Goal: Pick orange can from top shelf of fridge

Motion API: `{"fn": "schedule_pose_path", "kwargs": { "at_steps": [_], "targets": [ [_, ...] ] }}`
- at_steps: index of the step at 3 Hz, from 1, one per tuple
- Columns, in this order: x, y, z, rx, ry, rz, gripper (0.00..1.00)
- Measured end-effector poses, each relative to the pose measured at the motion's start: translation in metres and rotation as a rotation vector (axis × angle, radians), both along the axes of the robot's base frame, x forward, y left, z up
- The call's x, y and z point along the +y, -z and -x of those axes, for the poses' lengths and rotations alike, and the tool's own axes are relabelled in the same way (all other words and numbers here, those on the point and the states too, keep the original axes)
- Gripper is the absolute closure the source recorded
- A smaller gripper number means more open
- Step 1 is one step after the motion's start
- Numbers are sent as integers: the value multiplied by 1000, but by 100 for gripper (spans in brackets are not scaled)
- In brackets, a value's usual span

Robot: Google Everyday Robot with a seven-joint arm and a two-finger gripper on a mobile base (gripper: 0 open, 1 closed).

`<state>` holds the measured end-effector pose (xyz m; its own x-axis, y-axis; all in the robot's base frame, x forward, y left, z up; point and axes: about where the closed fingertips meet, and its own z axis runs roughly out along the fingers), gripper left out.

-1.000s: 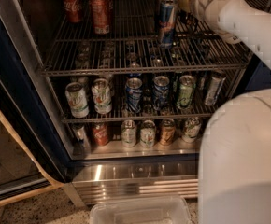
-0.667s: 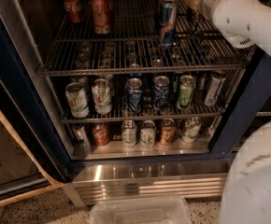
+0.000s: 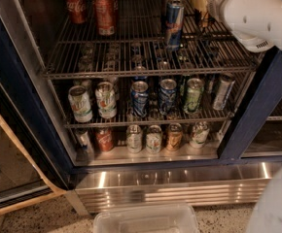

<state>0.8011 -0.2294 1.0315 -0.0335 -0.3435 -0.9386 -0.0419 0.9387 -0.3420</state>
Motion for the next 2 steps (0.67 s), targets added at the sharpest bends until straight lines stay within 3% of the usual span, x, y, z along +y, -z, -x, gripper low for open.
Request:
{"fn": "schedule_pose_path", "kwargs": {
  "at_steps": [2],
  "targets": [
    [-31, 24, 44, 82, 90, 11, 100]
  ]
}}
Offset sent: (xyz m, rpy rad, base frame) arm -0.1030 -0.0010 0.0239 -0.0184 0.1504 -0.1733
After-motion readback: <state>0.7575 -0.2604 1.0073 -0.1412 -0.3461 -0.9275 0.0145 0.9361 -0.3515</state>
